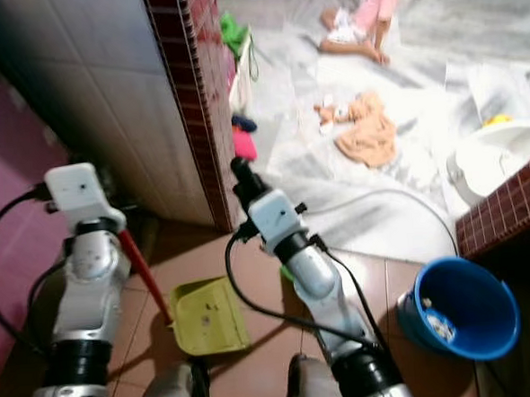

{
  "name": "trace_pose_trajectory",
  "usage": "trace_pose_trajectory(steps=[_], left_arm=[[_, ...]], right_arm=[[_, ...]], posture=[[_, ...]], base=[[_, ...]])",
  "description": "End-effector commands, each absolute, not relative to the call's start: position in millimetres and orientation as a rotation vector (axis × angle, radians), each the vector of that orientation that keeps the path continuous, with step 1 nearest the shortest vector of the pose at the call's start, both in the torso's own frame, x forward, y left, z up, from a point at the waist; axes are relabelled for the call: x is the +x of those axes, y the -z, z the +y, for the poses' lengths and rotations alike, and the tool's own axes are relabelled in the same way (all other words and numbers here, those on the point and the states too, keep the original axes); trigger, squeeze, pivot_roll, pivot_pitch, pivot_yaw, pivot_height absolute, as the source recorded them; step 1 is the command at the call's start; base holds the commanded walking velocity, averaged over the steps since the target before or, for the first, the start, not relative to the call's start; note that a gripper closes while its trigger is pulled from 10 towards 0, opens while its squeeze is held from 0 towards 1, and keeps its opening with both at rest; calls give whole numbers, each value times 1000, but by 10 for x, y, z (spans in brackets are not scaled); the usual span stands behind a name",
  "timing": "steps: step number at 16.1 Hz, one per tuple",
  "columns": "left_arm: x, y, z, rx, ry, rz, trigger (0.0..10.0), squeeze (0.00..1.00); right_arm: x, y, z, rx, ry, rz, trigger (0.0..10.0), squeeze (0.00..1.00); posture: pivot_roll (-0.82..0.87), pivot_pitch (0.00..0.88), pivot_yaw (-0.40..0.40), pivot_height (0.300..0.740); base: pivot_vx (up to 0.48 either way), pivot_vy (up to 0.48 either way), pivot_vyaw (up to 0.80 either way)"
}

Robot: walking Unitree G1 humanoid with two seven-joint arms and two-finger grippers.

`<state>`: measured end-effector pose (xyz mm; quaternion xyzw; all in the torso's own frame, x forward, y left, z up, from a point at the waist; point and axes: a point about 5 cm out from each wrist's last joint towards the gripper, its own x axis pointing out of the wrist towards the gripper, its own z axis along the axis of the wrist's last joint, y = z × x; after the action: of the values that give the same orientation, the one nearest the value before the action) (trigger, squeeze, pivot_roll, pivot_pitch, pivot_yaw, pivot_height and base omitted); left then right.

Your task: Sweep floor

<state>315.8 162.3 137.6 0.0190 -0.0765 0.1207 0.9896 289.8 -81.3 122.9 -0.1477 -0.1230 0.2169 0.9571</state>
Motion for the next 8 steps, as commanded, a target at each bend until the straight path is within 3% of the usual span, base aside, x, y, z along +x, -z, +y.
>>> trace_pose_trajectory(steps=[1,4,8], left_arm=[[3189,-1475,1589,34,-238,-205,10000,0],[3220,-1468,1565,36,-234,-223,10000,0],[3246,-1478,1515,34,-238,-231,10000,0]], right_arm=[[2960,-1313,-939,-332,-373,-260,10000,0],[3023,-1500,-973,-378,-367,-328,10000,0],[3176,-1808,-1035,-268,-288,-418,10000,0]], posture=[[-63,301,12,740],[-71,312,1,740],[-65,331,-11,740]], base=[[0,0,0],[0,0,0],[0,0,0]])
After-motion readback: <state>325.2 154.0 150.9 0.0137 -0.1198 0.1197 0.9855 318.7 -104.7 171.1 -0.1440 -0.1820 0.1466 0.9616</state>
